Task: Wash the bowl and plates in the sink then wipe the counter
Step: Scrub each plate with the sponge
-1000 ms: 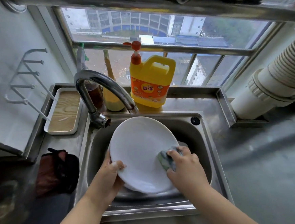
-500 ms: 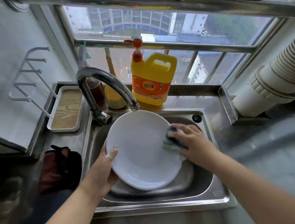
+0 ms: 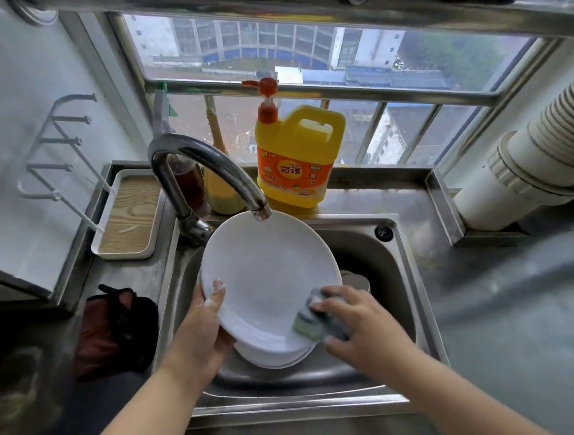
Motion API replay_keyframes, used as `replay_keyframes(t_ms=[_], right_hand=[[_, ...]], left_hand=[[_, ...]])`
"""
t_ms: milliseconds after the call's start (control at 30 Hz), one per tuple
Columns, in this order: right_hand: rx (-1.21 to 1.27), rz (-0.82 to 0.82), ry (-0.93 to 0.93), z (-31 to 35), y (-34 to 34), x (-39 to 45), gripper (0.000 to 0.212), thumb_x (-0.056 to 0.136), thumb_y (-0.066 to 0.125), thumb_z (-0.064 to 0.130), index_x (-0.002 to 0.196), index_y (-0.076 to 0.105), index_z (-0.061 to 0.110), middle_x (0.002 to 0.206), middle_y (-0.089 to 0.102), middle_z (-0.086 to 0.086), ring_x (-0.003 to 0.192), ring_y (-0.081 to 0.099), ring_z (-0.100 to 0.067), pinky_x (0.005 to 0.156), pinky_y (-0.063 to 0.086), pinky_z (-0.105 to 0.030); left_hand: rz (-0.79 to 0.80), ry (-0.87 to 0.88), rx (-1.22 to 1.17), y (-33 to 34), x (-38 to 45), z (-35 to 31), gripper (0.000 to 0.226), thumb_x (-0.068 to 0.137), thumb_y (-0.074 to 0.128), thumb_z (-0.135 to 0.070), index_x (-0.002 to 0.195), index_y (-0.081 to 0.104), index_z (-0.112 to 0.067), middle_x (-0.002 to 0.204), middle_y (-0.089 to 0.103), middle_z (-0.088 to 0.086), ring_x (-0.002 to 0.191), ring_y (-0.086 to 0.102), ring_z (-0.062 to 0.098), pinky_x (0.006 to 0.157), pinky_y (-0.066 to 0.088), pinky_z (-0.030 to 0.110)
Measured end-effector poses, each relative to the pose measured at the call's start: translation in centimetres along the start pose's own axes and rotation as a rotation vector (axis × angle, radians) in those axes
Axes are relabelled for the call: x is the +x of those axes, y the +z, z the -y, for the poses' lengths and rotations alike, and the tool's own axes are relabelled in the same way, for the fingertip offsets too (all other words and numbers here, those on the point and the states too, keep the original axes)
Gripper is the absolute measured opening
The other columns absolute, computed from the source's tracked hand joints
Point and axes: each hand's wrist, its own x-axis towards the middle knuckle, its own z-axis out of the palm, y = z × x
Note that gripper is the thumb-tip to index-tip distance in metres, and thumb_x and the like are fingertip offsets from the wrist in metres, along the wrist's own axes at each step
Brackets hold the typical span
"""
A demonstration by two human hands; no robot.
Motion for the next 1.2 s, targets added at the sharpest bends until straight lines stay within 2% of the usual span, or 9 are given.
replay_keyframes(t_ms=[233, 433, 533, 633, 767, 900, 1000, 1067, 1200], right_hand=[[0.092, -0.222, 0.099, 0.9, -2.4, 8.1, 0.054, 0.086, 0.063, 0.024, 0.137, 0.046, 0.027, 0.148, 0.029, 0.002, 0.131, 0.035, -0.023, 0.111, 0.034, -0.039], [0.179, -0.018, -0.242, 2.2, 0.9, 3.9, 0.042, 0.076, 0.069, 0.026, 0.117, 0.063, 0.029, 0.137, 0.042, 0.014, 0.119, 0.047, -0.018, 0.102, 0.039, -0.031], [0.119, -0.074, -0.04, -2.5, -0.4, 2.9, 0.042, 0.075, 0.066, 0.043, 0.114, 0.065, 0.025, 0.132, 0.042, 0.016, 0.118, 0.047, -0.021, 0.104, 0.039, -0.036], [0.109, -0.251, 0.104, -2.0, -1.7, 6.1, 0.046, 0.083, 0.066, 0.03, 0.128, 0.056, 0.023, 0.144, 0.036, 0.002, 0.126, 0.039, -0.026, 0.107, 0.035, -0.037], [0.266, -0.247, -0.069, 4.7, -0.6, 7.7, 0.04, 0.086, 0.065, 0.026, 0.125, 0.057, 0.026, 0.142, 0.038, 0.005, 0.124, 0.041, -0.016, 0.105, 0.034, -0.028], [0.137, -0.002, -0.16, 1.9, 0.3, 3.3, 0.037, 0.079, 0.07, 0.029, 0.115, 0.065, 0.026, 0.14, 0.044, 0.007, 0.118, 0.047, -0.021, 0.099, 0.031, -0.022], [0.095, -0.088, 0.042, -2.9, -1.2, 3.3, 0.038, 0.078, 0.068, 0.041, 0.113, 0.066, 0.024, 0.135, 0.049, 0.002, 0.116, 0.051, -0.028, 0.101, 0.04, -0.032], [0.084, -0.161, 0.117, -2.2, -2.1, 5.4, 0.044, 0.082, 0.066, 0.031, 0.125, 0.058, 0.023, 0.141, 0.04, 0.001, 0.124, 0.043, -0.026, 0.107, 0.037, -0.037], [0.237, -0.216, -0.037, 4.5, -1.6, 7.5, 0.043, 0.085, 0.064, 0.024, 0.128, 0.056, 0.021, 0.144, 0.038, 0.001, 0.128, 0.038, -0.018, 0.107, 0.027, -0.024]], left_hand=[[0.134, -0.061, 0.102, 3.0, -1.0, 1.5, 0.027, 0.098, 0.044, -0.03, 0.124, 0.052, -0.036, 0.112, 0.069, 0.004, 0.101, 0.066, 0.026, 0.071, 0.057, 0.039], [0.146, 0.024, -0.018, 1.9, 0.0, -0.4, 0.036, 0.1, 0.037, -0.031, 0.134, 0.046, -0.028, 0.115, 0.069, 0.007, 0.098, 0.069, 0.024, 0.067, 0.058, 0.037], [0.098, -0.01, 0.062, 1.0, -0.1, -0.1, 0.034, 0.099, 0.041, -0.034, 0.132, 0.046, -0.039, 0.114, 0.069, -0.003, 0.102, 0.067, 0.02, 0.068, 0.058, 0.035], [0.161, -0.055, 0.141, 2.4, -0.6, 1.1, 0.036, 0.097, 0.043, -0.037, 0.133, 0.044, -0.041, 0.12, 0.066, 0.001, 0.106, 0.065, 0.024, 0.073, 0.057, 0.037], [0.226, -0.03, 0.092, 3.3, -0.4, 1.0, 0.036, 0.099, 0.038, -0.038, 0.132, 0.048, -0.029, 0.125, 0.063, 0.011, 0.11, 0.063, 0.03, 0.074, 0.057, 0.039], [0.165, 0.036, 0.018, 1.6, -0.2, -0.2, 0.043, 0.093, 0.04, -0.041, 0.134, 0.046, -0.03, 0.119, 0.067, 0.006, 0.103, 0.066, 0.026, 0.072, 0.058, 0.039], [0.112, 0.021, 0.096, 1.3, -0.4, 0.5, 0.042, 0.09, 0.045, -0.043, 0.132, 0.045, -0.038, 0.115, 0.069, -0.003, 0.103, 0.066, 0.021, 0.077, 0.058, 0.039], [0.154, -0.01, 0.12, 2.1, -0.7, 1.1, 0.051, 0.082, 0.051, -0.046, 0.133, 0.045, -0.039, 0.118, 0.067, -0.001, 0.105, 0.066, 0.023, 0.076, 0.057, 0.039], [0.22, 0.007, 0.083, 3.5, -0.5, 1.4, 0.041, 0.088, 0.046, -0.041, 0.128, 0.05, -0.032, 0.117, 0.068, 0.006, 0.103, 0.067, 0.025, 0.071, 0.058, 0.038]])
